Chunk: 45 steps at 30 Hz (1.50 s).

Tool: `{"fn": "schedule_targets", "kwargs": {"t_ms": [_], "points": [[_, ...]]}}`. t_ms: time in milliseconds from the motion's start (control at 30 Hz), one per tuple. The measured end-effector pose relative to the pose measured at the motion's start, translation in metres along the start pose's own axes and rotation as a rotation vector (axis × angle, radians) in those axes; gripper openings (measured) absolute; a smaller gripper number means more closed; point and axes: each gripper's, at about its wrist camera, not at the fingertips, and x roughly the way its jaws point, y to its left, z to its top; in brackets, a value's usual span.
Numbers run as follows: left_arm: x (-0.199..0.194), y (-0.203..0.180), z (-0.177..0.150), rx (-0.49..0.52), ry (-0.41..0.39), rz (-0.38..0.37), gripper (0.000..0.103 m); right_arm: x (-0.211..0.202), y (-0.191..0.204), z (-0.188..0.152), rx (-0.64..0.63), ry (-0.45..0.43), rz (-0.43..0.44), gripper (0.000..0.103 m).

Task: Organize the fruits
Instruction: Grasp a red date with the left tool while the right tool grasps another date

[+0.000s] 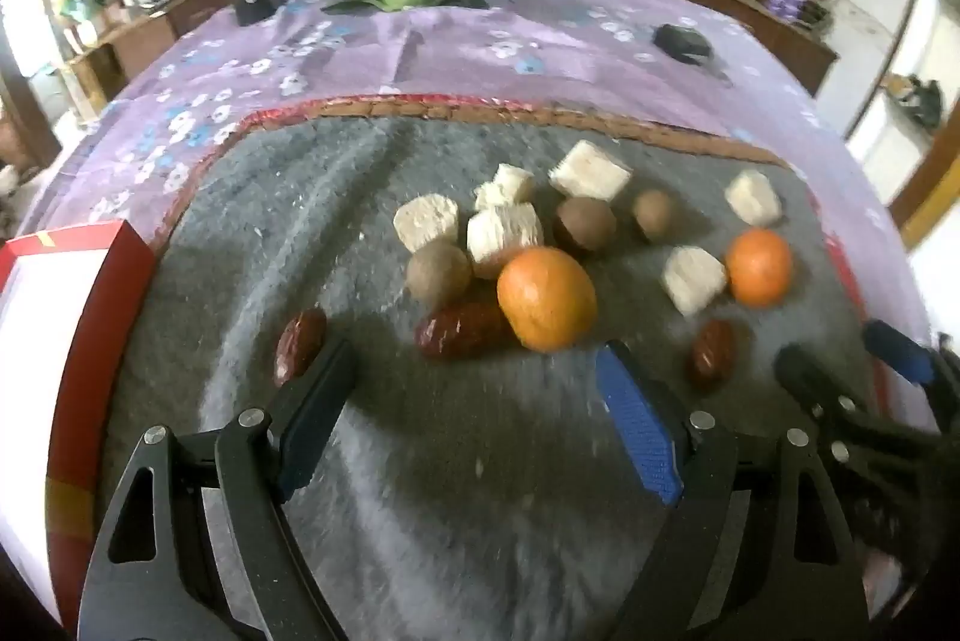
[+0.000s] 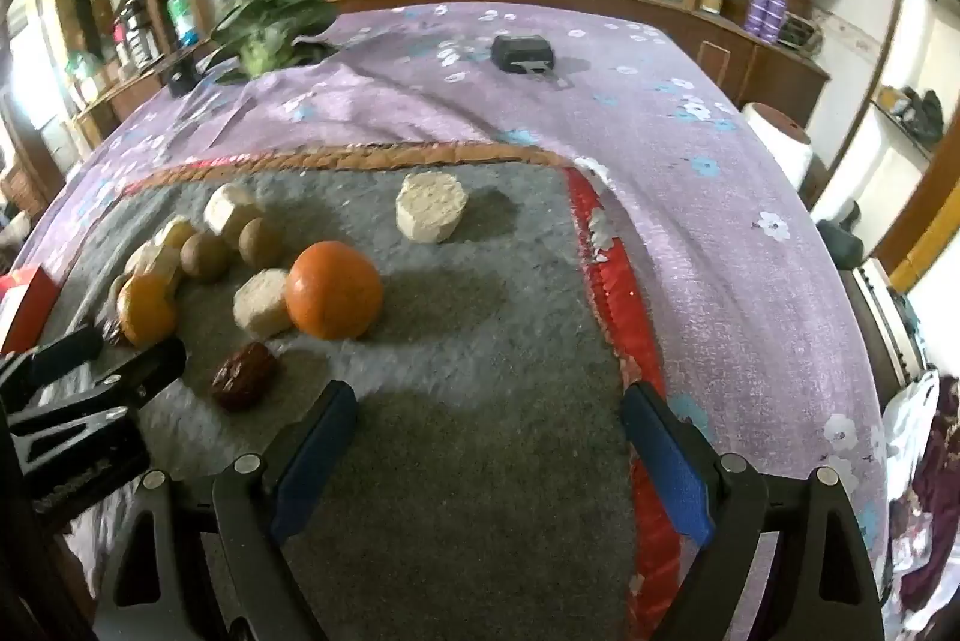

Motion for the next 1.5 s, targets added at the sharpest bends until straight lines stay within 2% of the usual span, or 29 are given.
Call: {"fn": "schedule_targets", "kwargs": {"t_ms": [100,200,333,533,633,867,1067,1267,1367,1400,1433,1467,1500], "points": [[-0.014,0.016,-0.003,0.011,0.004,-0.008,0.083,-0.015,-0.003,-0.002,0.025,-0.012,0.058,0.09],[-0.025,0.026,-0.006,0.011,0.0,-0.059,0.083,-0.026,0.001,-0.004,0.016,-0.014,0.119,0.09],[-0.036,0.037,-0.009,-0.026,0.003,-0.095,0.083,-0.034,0.013,-0.006,-0.042,-0.044,0.102,0.09],[-0.035,0.038,-0.004,-0.032,0.049,-0.098,0.083,-0.038,0.021,-0.008,-0.061,-0.049,0.152,0.089],[-0.034,0.036,-0.003,-0.024,0.031,-0.089,0.083,-0.04,0.025,-0.007,-0.09,-0.065,0.148,0.089],[-0.039,0.044,-0.004,0.006,-0.011,-0.107,0.083,-0.032,0.031,-0.007,-0.094,-0.039,0.241,0.076],[-0.039,0.06,-0.011,-0.015,-0.046,-0.119,0.083,-0.019,0.054,-0.001,-0.229,-0.042,0.303,0.07],[-0.037,0.067,-0.009,-0.029,-0.02,-0.119,0.083,-0.004,0.059,0.008,-0.347,-0.036,0.371,0.07],[-0.034,0.065,-0.008,-0.018,-0.007,-0.111,0.083,-0.005,0.068,0.007,-0.42,-0.07,0.388,0.07],[-0.033,0.065,-0.007,-0.019,-0.001,-0.115,0.083,-0.004,0.07,0.006,-0.437,-0.072,0.383,0.065],[-0.031,0.064,-0.007,-0.02,0.004,-0.117,0.083,0.0,0.073,0.006,-0.454,-0.058,0.38,0.046],[-0.03,0.064,-0.006,-0.022,0.007,-0.119,0.083,0.004,0.074,0.005,-0.455,-0.037,0.374,0.037],[-0.029,0.063,-0.005,-0.022,0.011,-0.117,0.083,0.006,0.073,0.004,-0.449,-0.028,0.371,0.036]]}}
